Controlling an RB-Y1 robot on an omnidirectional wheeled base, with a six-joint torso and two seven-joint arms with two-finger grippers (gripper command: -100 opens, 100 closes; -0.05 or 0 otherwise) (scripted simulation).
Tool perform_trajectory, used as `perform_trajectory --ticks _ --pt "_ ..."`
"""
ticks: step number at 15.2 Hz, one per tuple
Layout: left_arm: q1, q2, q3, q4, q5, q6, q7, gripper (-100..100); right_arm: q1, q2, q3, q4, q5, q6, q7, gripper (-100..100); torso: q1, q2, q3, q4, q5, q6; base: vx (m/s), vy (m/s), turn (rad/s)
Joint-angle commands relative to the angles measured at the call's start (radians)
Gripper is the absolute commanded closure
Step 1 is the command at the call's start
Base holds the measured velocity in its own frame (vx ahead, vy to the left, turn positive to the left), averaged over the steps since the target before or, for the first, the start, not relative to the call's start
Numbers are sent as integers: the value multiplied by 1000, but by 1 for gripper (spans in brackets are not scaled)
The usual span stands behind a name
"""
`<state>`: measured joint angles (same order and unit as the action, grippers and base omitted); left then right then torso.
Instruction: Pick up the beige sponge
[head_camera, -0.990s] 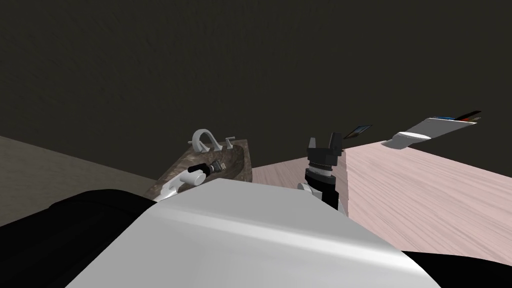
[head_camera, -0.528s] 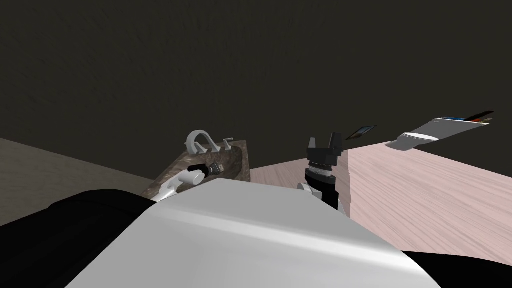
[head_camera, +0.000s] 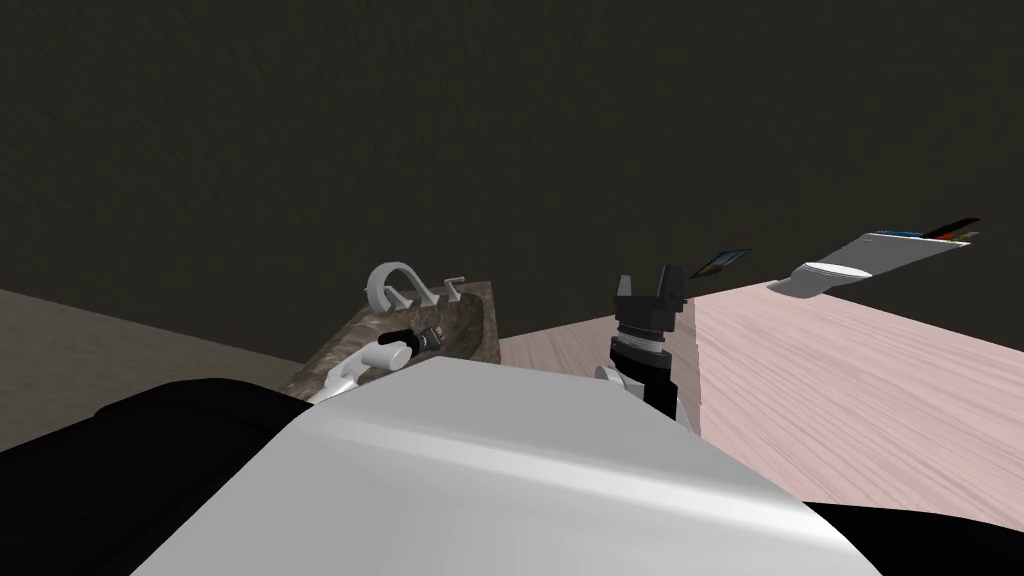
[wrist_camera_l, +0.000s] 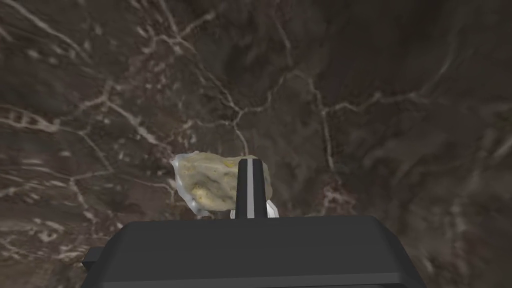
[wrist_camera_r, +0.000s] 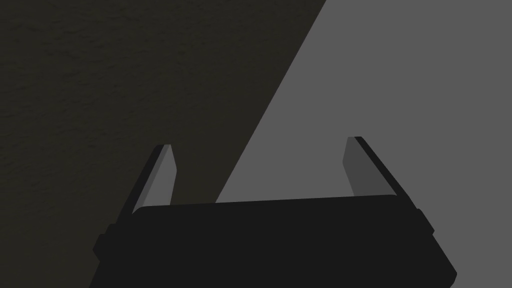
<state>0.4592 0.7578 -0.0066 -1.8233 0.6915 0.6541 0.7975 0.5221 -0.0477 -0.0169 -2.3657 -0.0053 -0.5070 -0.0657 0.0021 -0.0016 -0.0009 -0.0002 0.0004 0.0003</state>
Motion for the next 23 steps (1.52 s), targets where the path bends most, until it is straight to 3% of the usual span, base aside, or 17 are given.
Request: perform_trajectory --ticks 1,2,4,5,9,15,18,23 --pt "0 0 0 0 0 0 0 100 0 0 0 0 0 0 0 0 0 0 0 0 0 0 0 0 0" --pt "11 20 8 -33 4 19 17 100 0 0 0 0 0 0 0 0 0 0 0 0 0 0 -13 -5 52" --pt "10 17 7 -25 5 11 10 100 0 0 0 0 0 0 0 0 0 1 1 0 0 0 -20 -11 50" --pt "-5 27 38 -37 -6 -18 45 -100 0 0 0 0 0 0 0 0 -1 1 1 0 0 0 -43 -72 89" --pt "-19 35 73 -34 -20 -49 77 -100 0 0 0 0 0 0 0 0 -12 4 2 1 -3 0 -59 -166 94" --pt "-36 49 166 16 -55 -95 140 -100 0 0 0 0 0 0 0 0 -12 -2 -1 0 -3 0 15 -161 130" --pt "-16 55 200 49 -53 -68 164 -100 0 0 0 0 0 0 0 0 -11 -7 -4 -1 -3 -1 119 -141 152" --pt "15 55 207 72 -38 -12 170 -100 1 0 0 0 0 0 0 0 -3 -17 -10 -4 -1 0 203 -55 97"
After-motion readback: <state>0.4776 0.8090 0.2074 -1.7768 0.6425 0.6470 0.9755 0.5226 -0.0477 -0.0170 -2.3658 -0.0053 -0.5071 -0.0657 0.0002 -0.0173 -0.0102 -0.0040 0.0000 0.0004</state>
